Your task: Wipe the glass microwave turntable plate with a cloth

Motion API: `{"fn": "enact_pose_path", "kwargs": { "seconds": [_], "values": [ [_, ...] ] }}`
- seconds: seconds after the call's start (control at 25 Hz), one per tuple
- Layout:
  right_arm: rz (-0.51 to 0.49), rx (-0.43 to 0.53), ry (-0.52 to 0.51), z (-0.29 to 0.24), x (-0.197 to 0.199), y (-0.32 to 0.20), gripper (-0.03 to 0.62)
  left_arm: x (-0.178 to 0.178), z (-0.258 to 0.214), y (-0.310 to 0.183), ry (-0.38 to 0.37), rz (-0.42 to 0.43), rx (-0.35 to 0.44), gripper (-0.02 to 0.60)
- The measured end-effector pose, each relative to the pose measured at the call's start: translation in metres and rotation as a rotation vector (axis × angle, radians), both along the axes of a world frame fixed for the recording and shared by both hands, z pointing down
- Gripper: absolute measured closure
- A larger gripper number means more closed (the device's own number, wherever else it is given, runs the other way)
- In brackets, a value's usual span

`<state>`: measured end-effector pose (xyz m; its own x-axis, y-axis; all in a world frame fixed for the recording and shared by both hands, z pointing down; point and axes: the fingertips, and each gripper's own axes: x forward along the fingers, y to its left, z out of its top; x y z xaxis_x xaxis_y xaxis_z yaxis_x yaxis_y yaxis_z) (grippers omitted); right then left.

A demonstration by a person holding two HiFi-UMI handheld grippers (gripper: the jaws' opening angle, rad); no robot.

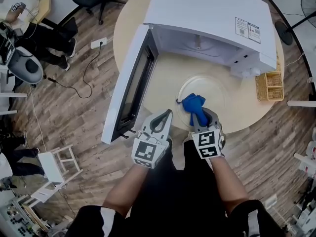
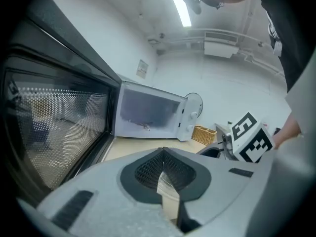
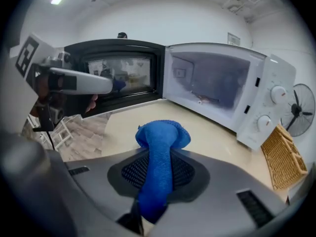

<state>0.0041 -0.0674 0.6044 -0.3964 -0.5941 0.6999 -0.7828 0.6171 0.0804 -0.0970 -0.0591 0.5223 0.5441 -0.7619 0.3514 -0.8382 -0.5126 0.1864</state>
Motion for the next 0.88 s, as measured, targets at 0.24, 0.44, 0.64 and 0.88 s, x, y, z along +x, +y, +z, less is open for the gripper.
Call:
{"fn": "enact_pose_path", "kwargs": {
  "seconds": [0.24, 0.44, 0.64, 0.88],
  "values": [
    [-0.086, -0.048, 0.019, 0.015, -0.041, 0.018, 0.516, -0.001, 0.000, 0.003, 0.013, -0.004, -0.008, 0.575],
    [-0.083, -0.066, 0.044, 0.024, -0.043, 0.021, 0.517, -0.001, 0.001, 0.005, 0.031, 0.002, -0.015, 0.575],
    [-0.066, -0.070, 0.052, 0.024, -0.034, 0.019, 0.516, 0.008, 0.001, 0.004, 0.040, 0.030, -0.019, 0.575],
    [-0.021, -0.059, 0.073, 0.025, -0.012, 0.015, 0.516, 0.021, 0.007, 0.004, 0.030, 0.067, -0.021, 0.575]
  ]
}}
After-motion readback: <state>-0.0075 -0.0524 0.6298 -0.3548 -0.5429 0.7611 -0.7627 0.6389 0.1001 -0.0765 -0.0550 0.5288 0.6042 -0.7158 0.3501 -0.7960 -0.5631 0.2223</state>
